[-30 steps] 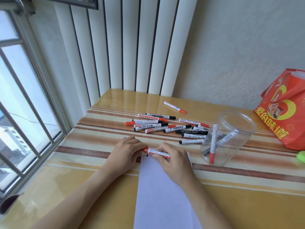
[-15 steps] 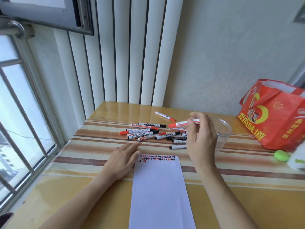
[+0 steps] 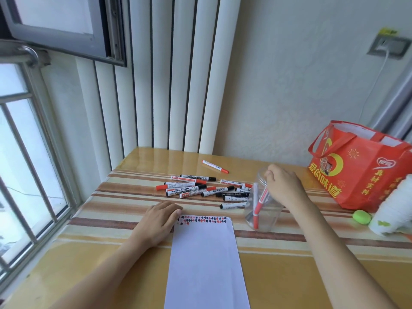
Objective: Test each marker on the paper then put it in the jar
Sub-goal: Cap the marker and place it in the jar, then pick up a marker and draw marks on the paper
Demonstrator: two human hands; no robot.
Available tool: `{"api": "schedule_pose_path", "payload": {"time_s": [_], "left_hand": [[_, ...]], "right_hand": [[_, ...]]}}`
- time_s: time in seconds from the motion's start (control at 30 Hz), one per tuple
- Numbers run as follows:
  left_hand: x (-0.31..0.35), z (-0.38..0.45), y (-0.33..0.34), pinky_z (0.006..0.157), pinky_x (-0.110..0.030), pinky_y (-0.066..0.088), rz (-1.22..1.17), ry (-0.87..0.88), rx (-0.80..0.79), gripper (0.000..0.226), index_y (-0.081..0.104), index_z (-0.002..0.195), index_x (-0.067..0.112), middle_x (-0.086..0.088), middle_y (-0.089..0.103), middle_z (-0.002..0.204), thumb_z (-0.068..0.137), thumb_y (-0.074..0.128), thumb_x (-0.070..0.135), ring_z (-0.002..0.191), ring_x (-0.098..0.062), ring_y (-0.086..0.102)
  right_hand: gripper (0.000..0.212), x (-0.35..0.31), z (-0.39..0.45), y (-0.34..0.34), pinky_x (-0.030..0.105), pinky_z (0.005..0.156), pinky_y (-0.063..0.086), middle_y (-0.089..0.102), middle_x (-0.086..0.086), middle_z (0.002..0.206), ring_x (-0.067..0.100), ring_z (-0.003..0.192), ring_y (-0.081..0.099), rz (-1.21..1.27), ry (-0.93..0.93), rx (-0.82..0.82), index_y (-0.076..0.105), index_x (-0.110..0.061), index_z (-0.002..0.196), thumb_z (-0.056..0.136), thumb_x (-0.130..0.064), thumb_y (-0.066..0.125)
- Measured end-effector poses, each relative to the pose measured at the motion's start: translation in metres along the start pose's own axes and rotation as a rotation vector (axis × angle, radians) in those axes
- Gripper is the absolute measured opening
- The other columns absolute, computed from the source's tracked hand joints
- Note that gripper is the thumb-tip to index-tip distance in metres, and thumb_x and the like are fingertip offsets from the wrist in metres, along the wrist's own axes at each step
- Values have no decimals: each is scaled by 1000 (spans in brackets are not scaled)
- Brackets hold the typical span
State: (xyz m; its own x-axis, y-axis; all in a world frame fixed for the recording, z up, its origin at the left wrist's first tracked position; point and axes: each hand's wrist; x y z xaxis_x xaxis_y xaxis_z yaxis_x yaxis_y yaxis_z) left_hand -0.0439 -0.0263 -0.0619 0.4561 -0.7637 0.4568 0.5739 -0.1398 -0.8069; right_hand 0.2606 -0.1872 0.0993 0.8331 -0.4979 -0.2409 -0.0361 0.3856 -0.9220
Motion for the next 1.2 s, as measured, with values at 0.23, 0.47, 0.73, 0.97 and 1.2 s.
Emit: {"api": "schedule_pose_path", "payload": {"time_s": [0.23,0.47,0.73,0.97,1.2], "left_hand": [[-3,1,2,90,-37,48,14,-7,-4,59,68,105,30,17,63,111,105,16,58,104,-5,56],[-7,3,4,91,-37,48,7,11,-2,60,70,103,30,18,63,111,105,17,58,105,-3,56],[-15,4,10,92,-38,50,-6,28,15,38,72,108,33,21,63,114,100,37,46,108,-4,58],[-19,3,13,93,-40,50,8,49,19,31,69,112,33,21,61,117,97,43,39,110,-6,57],[-20,3,12,97,-39,48,-51,87,39,33,66,122,32,16,58,127,93,50,37,120,-10,55]], "right_hand": [[63,-4,-5,-8,40,78,49,58,5,71,31,85,59,-20,-72,-106,59,-11,73,112,-44,24],[31,-28,-15,5,38,65,48,61,10,83,30,78,58,74,-213,519,63,-6,88,105,-26,46],[30,-81,-30,102,31,81,49,61,6,117,25,104,64,128,-300,-26,66,-7,119,98,6,49],[43,-58,-44,164,36,86,50,67,4,117,29,114,58,-81,-184,-36,66,-12,122,86,10,57],[40,-55,-42,161,34,81,54,64,2,102,26,95,62,118,-393,303,68,-9,107,78,19,68]]}}
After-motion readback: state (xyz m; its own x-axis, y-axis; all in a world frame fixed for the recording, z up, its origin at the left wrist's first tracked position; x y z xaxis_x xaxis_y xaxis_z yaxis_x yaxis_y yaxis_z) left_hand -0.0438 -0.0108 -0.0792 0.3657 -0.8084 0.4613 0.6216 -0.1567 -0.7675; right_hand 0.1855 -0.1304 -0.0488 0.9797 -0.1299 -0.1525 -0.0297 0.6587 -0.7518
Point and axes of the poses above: each hand's wrist, its own z-axis towards the middle knuckle, its own y-axis out of the palm, x = y × z
